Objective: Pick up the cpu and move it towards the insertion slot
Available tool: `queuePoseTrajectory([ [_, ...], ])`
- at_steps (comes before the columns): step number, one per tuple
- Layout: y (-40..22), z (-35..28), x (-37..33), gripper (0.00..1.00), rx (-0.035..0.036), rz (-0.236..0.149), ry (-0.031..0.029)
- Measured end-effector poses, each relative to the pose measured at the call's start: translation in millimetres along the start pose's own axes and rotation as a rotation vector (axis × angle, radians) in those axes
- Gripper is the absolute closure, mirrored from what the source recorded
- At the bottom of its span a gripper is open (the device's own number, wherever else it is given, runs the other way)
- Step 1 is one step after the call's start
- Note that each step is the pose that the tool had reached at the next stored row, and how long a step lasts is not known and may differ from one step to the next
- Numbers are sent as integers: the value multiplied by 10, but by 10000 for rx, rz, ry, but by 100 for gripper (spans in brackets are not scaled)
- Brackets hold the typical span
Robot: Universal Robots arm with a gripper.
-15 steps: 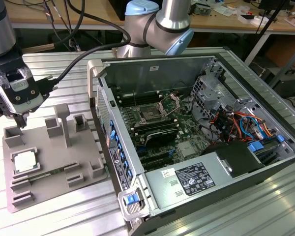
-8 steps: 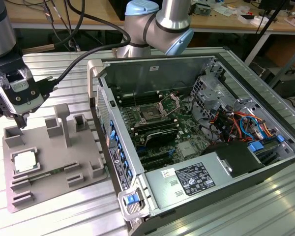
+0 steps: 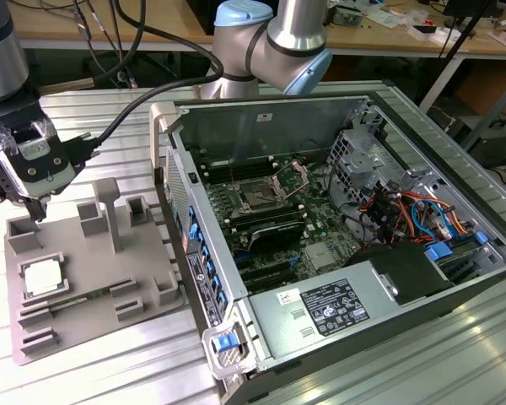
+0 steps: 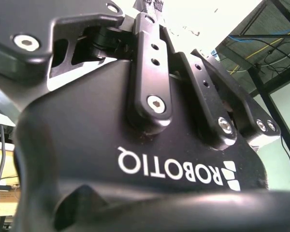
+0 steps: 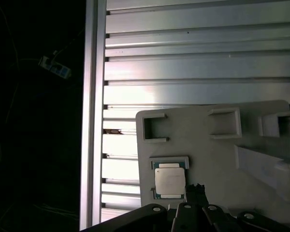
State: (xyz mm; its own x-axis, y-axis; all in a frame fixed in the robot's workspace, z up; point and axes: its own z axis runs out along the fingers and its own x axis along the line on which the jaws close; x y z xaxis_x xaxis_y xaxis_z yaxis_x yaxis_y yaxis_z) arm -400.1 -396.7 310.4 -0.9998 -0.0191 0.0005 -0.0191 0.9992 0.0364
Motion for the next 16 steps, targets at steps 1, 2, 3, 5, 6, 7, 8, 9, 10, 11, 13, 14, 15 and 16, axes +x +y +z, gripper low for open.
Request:
queuePoseTrajectory([
  [1,0,1,0,89,0,0,1],
  [2,0,3,0,89,0,-1,0],
  [3,0,7,0,89,0,0,0],
  [5,0,10,0,89,0,0,0],
  [6,-1,12,0,89,0,0,1],
  [7,-1,16,0,89,1,0,1],
  [8,-1,18,0,89,1,0,1],
  [9,-1,19,0,89,1,0,0],
  [10,-1,20,0,89,1,-1,0],
  [11,-1,23,0,89,2,0,0],
  [13,-1,26,0,89,1,-1,0],
  [14,-1,27,0,89,1,-1,0],
  [15,-1,29,0,89,1,0,0],
  [16,-1,31,0,89,1,0,0],
])
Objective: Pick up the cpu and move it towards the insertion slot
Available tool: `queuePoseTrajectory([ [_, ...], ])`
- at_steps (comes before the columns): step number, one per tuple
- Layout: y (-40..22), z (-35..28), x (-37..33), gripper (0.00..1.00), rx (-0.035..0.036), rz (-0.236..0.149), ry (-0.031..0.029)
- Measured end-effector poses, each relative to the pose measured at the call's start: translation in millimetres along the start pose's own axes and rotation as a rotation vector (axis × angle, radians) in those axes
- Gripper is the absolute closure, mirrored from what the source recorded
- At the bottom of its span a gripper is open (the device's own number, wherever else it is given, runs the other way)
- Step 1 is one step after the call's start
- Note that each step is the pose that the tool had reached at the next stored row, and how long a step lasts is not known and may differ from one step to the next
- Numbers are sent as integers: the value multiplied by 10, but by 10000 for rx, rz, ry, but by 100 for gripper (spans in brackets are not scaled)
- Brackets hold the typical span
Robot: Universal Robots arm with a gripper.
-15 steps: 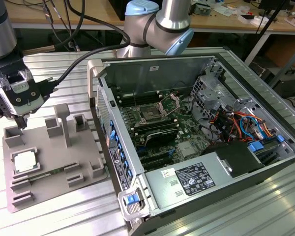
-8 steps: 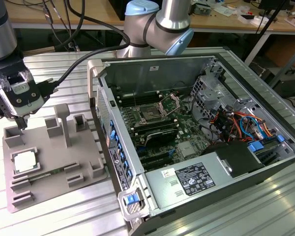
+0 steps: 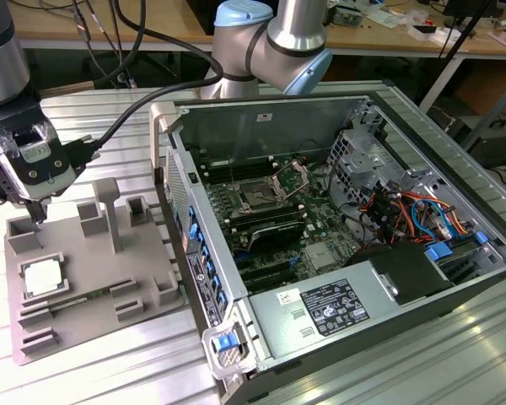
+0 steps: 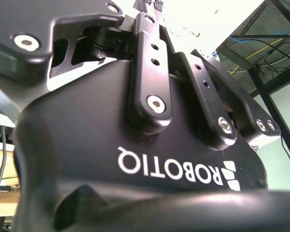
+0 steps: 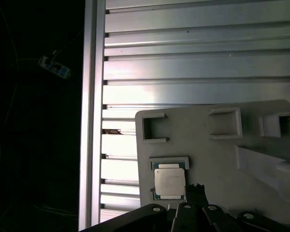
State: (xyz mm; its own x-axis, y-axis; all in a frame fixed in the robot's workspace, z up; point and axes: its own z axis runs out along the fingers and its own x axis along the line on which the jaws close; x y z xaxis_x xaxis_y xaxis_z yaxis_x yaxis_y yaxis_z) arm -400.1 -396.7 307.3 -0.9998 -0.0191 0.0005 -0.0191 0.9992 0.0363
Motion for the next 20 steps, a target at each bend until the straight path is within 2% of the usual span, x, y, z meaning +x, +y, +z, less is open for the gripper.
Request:
queuePoseTrajectory([
  [20,-2,42,0,89,0,0,0],
])
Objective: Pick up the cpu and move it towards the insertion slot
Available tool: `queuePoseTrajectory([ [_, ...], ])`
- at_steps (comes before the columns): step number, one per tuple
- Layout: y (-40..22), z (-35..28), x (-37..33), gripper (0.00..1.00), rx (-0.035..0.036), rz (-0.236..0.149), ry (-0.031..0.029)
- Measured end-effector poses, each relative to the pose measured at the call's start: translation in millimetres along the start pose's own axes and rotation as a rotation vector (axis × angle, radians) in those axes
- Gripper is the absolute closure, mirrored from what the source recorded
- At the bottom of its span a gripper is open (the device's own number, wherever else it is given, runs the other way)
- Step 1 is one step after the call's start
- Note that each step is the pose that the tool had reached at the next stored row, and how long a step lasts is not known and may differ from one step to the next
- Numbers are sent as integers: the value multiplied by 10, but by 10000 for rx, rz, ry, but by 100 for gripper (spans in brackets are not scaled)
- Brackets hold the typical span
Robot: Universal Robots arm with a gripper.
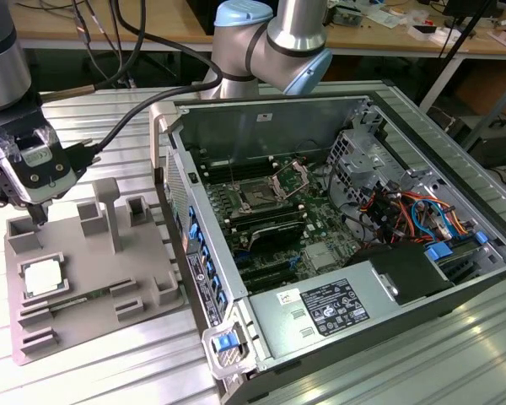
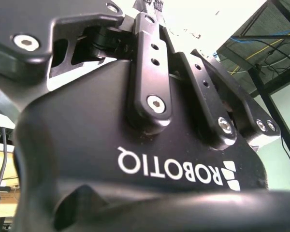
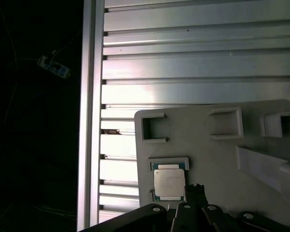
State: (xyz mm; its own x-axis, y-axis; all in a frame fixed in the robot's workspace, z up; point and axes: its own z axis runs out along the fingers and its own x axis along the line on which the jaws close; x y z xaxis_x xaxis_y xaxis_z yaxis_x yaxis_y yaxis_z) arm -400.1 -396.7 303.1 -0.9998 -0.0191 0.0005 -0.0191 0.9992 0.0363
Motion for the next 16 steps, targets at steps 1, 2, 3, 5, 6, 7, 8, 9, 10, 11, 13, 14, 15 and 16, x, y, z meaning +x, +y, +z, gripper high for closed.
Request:
queuePoseTrajectory([
  [1,0,1,0,89,0,0,0],
  [2,0,4,0,89,0,0,0],
  [3,0,8,0,89,0,0,0],
  [5,0,13,0,89,0,0,0],
  [6,-1,16,0,89,0,0,0],
  [7,-1,19,0,89,0,0,0],
  [8,-1,22,0,89,0,0,0],
  [9,-1,26,0,89,0,0,1],
  [10,-1,28,0,89,0,0,1],
  [11,-1,30,0,89,0,0,0],
  [13,-1,34,0,89,0,0,1],
  [14,-1,37,0,89,0,0,1],
  [15,-1,40,0,89,0,0,0],
  [16,-2,43,0,89,0,0,0],
])
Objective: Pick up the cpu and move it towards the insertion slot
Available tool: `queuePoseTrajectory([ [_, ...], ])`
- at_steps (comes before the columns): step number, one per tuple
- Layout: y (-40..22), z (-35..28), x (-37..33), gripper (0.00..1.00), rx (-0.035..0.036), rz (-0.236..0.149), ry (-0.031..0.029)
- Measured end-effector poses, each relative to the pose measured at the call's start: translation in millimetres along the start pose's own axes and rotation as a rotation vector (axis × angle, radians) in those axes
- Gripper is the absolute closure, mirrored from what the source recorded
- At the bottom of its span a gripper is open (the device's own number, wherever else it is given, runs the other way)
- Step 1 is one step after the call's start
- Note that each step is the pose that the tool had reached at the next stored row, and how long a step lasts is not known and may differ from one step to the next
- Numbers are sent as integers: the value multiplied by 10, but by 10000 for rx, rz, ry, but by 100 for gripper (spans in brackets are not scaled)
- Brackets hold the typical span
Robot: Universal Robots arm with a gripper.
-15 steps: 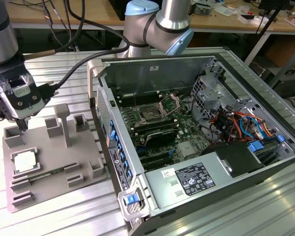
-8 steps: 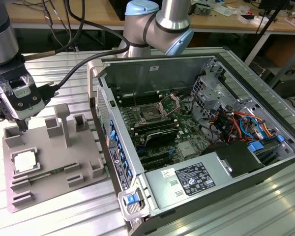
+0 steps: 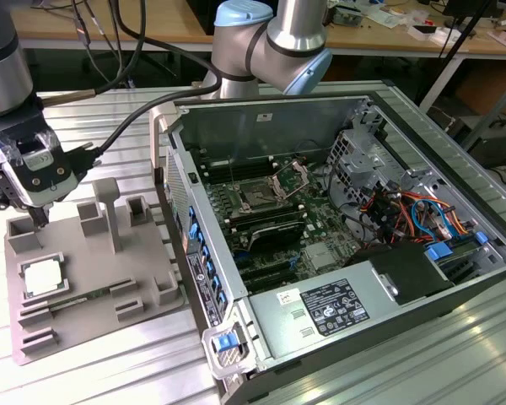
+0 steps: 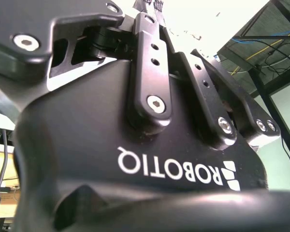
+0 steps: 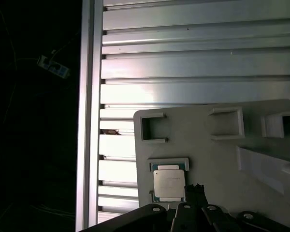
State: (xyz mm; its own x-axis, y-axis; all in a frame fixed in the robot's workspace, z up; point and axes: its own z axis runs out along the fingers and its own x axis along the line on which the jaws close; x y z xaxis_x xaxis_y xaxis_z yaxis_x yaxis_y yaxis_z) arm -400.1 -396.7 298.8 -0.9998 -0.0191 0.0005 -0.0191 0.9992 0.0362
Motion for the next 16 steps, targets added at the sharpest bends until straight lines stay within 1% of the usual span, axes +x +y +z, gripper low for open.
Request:
queuePoseTrajectory([
  [16,-1,40,0,89,0,0,0],
])
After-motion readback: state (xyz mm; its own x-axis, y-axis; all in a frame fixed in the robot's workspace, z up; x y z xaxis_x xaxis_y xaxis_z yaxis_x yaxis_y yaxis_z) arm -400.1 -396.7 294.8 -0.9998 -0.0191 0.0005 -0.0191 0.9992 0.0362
